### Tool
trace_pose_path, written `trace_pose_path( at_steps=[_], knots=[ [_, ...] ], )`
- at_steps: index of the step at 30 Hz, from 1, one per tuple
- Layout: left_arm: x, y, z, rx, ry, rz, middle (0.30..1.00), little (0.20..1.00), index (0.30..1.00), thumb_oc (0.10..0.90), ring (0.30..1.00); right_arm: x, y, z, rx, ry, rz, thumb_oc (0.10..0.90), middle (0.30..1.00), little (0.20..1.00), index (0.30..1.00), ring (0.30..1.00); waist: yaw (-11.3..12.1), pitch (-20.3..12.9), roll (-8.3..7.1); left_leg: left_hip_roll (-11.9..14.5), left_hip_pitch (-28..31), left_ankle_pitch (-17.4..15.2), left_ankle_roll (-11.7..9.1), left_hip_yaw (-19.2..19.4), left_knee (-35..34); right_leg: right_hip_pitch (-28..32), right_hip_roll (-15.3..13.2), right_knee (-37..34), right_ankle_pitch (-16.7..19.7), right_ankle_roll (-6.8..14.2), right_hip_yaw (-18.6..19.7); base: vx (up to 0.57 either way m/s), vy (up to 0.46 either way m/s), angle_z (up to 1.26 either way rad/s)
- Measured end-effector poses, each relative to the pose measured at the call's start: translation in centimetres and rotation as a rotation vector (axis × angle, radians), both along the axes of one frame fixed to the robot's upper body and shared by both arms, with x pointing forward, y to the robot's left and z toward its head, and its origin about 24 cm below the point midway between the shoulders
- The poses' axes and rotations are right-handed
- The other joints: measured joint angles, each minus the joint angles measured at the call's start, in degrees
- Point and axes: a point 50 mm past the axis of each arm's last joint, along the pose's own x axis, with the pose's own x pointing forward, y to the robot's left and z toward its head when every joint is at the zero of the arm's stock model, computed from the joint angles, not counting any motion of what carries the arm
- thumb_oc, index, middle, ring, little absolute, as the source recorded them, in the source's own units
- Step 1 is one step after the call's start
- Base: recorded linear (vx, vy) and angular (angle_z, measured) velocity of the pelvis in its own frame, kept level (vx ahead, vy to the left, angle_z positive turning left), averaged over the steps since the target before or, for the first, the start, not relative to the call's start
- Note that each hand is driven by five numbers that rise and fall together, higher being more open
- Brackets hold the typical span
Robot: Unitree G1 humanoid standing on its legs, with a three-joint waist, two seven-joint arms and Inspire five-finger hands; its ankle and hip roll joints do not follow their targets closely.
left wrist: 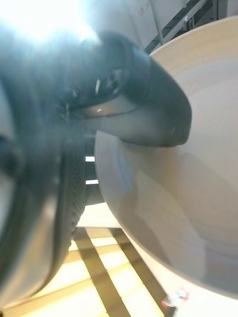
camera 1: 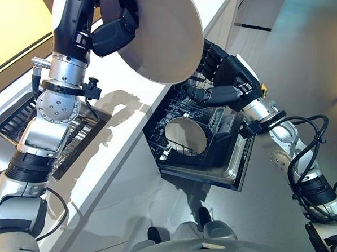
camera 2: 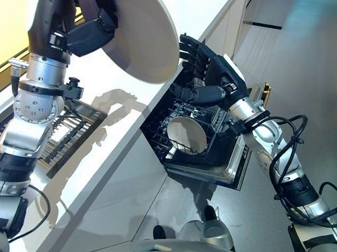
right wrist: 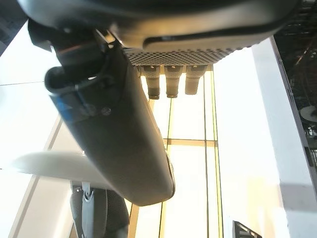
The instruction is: Pick up plates and place into dishwasher.
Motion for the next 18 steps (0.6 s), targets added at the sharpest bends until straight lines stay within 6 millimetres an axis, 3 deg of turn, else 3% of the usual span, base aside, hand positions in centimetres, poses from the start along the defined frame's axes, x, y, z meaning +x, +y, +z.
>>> trace_pose_path(
  at_steps=[7,18],
  knots=[
    [-0.3,0.3,0.1,-0.001,-0.137,0.102,0.300,0.200,0.300,0.100,0.300,0.1,0.1,-0.5,0.000,0.053,0.021,0.800,0.900,0.900,0.900,0.900,-0.4,-2.2,-0.06,0.1,0.2,-0.6,-0.1,0.9,0.0,-0.2,0.2,0.0,0.0,0.1,1.1,0.02,0.007,-0.05],
    [0.3,1.1,-0.6,-0.042,-0.180,0.160,0.300,0.200,0.300,0.100,0.300,0.0,0.5,-0.7,0.035,0.062,0.059,0.800,0.900,0.900,0.900,0.900,-1.4,-3.4,-0.20,0.1,1.1,-0.9,-0.1,1.8,-0.2,-0.2,0.5,0.0,0.0,0.1,2.4,0.00,-0.003,-0.08]
  ],
)
